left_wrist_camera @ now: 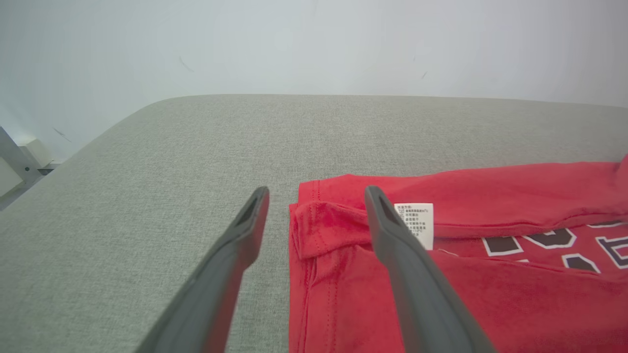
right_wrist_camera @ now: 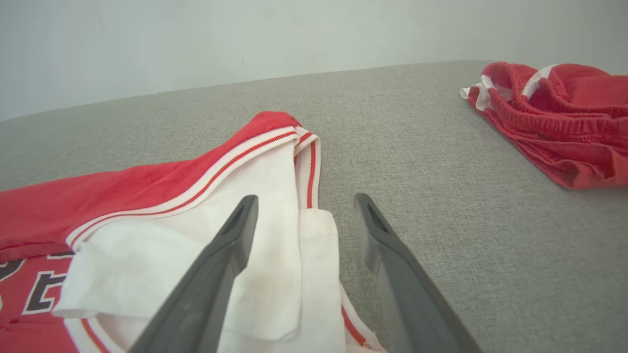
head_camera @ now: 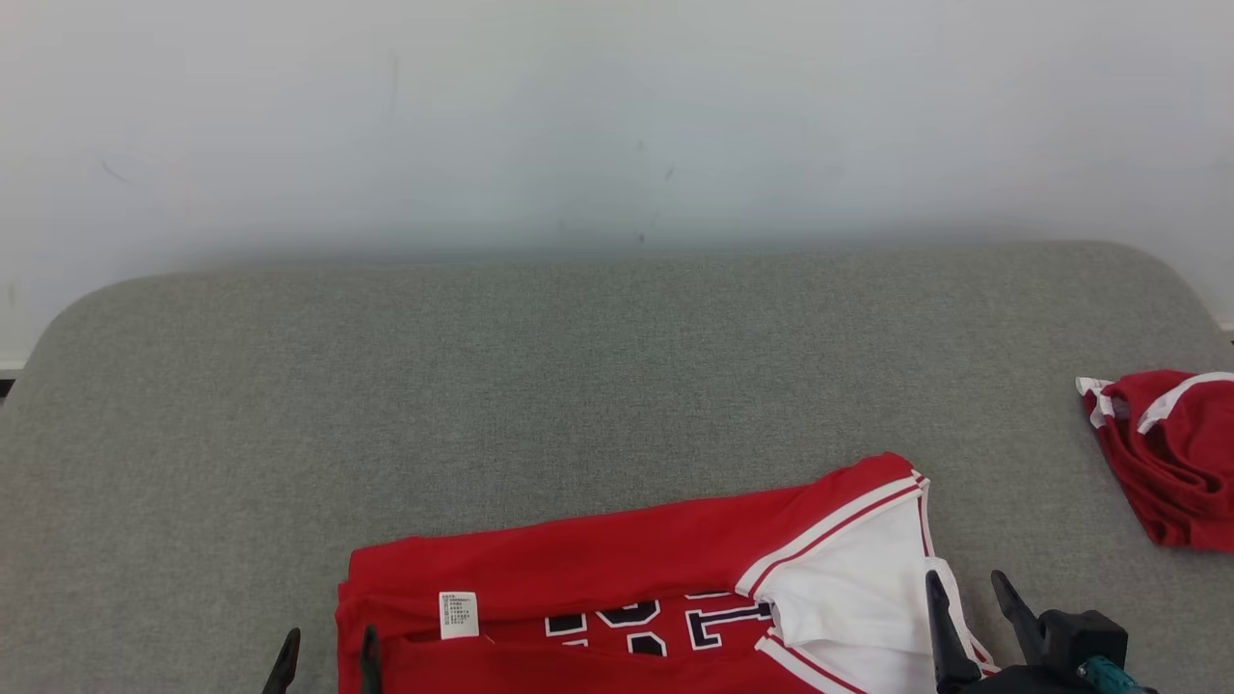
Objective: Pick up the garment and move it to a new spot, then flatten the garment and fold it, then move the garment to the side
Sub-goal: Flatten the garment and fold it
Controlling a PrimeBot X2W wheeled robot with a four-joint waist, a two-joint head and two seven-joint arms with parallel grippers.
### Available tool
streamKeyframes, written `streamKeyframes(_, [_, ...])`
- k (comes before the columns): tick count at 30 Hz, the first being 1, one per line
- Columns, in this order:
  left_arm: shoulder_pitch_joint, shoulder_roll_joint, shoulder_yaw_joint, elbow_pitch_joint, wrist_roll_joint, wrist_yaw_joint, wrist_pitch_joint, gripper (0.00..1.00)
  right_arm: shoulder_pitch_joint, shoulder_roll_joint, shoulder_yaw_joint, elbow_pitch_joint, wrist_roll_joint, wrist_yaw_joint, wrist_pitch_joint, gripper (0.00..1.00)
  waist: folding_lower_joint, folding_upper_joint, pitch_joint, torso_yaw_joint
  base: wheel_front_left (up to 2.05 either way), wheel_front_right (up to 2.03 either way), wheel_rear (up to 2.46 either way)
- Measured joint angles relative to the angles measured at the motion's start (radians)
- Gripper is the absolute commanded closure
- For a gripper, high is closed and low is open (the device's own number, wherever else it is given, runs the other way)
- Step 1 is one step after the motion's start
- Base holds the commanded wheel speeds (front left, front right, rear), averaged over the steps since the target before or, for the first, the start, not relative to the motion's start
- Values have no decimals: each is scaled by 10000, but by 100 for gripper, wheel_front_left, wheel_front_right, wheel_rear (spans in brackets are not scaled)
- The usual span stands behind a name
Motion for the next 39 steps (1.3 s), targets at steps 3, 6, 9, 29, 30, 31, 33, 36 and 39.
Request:
streamKeyframes(3, [0, -10, -21, -29, 4, -15, 0, 0, -150, 12, -38, 424, 69, 0, 0, 0, 0, 0, 38, 54, 0, 0, 0])
streamKeyframes(6, [-1, -27, -98, -27, 12, -79, 0, 0, -394, 35, -13, 851, 105, 0, 0, 0, 0, 0, 110, 119, 0, 0, 0])
streamKeyframes(9, [-10, -35, -194, -21, -44, -82, 2, 0, -666, 48, 75, 1325, 134, 0, 0, 0, 0, 0, 206, 197, 0, 0, 0])
streamKeyframes(29, [-385, -36, -573, -56, -259, 169, 0, 0, -2152, -165, 663, 3505, 1327, 0, -92, 100, 0, 0, 1143, 561, 0, 0, 0])
streamKeyframes(30, [-406, -36, -575, -54, -261, 169, 0, 0, -2186, -199, 709, 3559, 1400, 0, -96, 100, 0, 0, 1148, 561, 0, 0, 0])
streamKeyframes(31, [-424, -36, -575, -54, -265, 167, 0, 0, -2205, -247, 754, 3620, 1465, 0, -98, 100, -1, 0, 1156, 562, 0, 0, 0])
streamKeyframes(33, [-438, -36, -579, -52, -272, 167, 0, 0, -2224, -268, 807, 3670, 1524, 12, -98, 100, 0, 0, 1164, 563, 0, 0, 0])
streamKeyframes(36, [-449, -36, -589, -50, -274, 167, 0, 0, -2304, -307, 826, 3779, 1730, 15, -109, 100, -1, 0, 1196, 567, 0, 0, 0])
streamKeyframes(39, [-455, -38, -604, -38, -274, 167, 0, 0, -2350, -330, 688, 3772, 1960, 33, -111, 100, 0, 0, 1238, 560, 0, 0, 0])
